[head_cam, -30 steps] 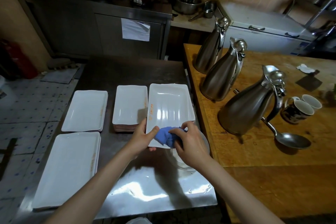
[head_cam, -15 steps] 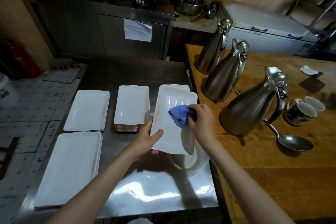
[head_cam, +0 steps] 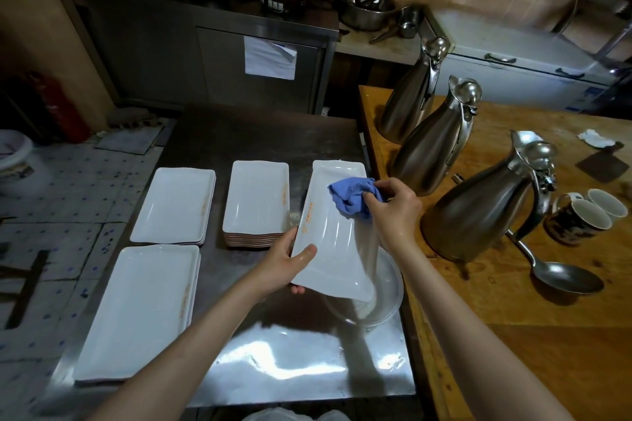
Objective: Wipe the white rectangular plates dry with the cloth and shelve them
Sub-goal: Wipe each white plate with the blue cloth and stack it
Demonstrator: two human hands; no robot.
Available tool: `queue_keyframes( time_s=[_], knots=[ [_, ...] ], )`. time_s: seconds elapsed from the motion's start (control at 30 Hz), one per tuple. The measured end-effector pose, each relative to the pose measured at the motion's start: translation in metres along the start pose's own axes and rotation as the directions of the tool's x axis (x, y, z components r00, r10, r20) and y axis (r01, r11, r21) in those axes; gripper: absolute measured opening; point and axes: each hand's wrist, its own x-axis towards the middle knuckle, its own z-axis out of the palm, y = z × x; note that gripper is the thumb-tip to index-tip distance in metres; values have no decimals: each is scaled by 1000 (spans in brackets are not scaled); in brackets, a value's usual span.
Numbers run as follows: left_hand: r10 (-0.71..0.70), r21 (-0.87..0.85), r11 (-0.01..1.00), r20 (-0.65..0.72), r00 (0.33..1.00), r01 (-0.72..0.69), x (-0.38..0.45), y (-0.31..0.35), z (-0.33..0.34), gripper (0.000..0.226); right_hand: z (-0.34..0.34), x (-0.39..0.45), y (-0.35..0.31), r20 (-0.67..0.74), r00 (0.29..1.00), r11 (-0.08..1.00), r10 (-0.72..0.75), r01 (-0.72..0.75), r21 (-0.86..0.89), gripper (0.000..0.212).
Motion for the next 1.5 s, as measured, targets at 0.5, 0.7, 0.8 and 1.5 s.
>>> queue_keyframes(
  time_s=[0.5, 0.7, 0.8, 1.5],
  knots=[
    [31, -56, 998, -146, 989, -39, 3, -3, -8, 25, 17, -48, -15, 380, 919, 994, -106, 86, 70, 15],
    [109, -30, 993, -215, 971, -118, 6, -6, -12, 14, 18, -64, -15, 472, 868, 987, -156, 124, 99, 18],
    [109, -49, 991, -213, 971, -122, 8, -10, -16, 19, 16, -70, -12, 517, 840, 986, -165, 128, 107, 19],
    [35, 22, 999, -355, 934, -28, -13, -21, -57, 46, 26, -74, -5, 371, 909, 981, -188, 155, 117, 23]
  ],
)
